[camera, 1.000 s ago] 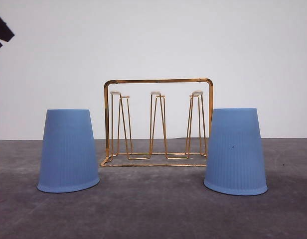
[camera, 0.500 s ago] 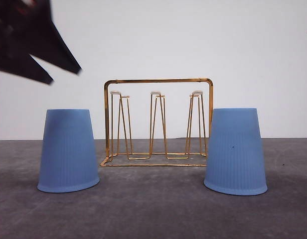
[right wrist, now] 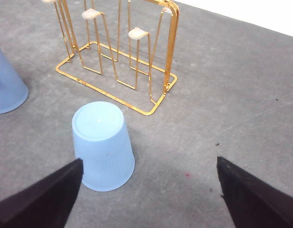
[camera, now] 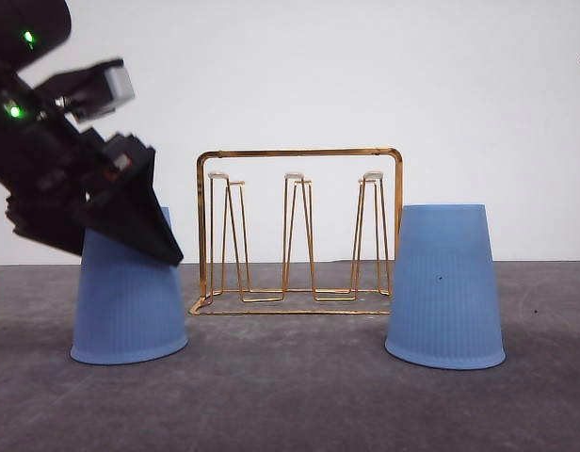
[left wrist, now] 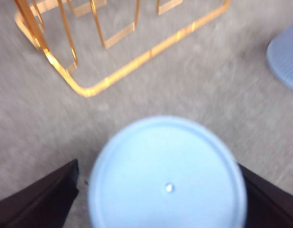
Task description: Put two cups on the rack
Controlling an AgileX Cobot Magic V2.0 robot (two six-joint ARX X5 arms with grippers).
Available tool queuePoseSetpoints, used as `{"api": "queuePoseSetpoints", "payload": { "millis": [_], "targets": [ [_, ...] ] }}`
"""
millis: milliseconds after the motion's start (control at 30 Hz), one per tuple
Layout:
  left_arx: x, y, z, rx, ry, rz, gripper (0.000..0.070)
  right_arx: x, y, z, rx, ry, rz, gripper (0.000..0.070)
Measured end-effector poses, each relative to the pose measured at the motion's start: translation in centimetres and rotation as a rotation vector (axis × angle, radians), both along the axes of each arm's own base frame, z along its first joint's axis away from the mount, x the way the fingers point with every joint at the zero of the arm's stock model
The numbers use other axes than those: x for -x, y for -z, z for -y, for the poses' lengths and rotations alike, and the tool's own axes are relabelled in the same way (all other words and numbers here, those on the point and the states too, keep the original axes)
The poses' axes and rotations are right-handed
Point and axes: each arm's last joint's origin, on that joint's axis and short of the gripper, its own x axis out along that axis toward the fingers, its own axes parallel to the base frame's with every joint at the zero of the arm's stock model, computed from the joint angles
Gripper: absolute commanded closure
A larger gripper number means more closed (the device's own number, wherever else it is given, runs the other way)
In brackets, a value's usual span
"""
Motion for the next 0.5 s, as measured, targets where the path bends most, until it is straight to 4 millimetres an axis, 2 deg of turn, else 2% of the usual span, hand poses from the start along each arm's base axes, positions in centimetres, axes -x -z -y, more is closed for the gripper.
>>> {"api": "queuePoseSetpoints", "payload": {
  "millis": [100,133,333,500],
  "targets": [
    [0.0,0.2,0.1,-0.003,0.003,-0.005,0.0361,0.0,0.0,0.0,0.000,0.000,0.000,0.0132],
    [0.0,0.1,0.2,-0.002,0.006,-0.003,0.0405,0.0,0.0,0.0,0.000,0.000,0.000,0.0132],
    [0.4,-1.0,0.3,0.008,0.012,0.017,0.0424,0.0,0.0,0.0,0.000,0.000,0.000,0.0133],
    [0.4,-4.6,0.4,0.047,0.003,0.069,0.0424,0.0,0.0,0.0,0.000,0.000,0.000,0.0133]
  ]
}}
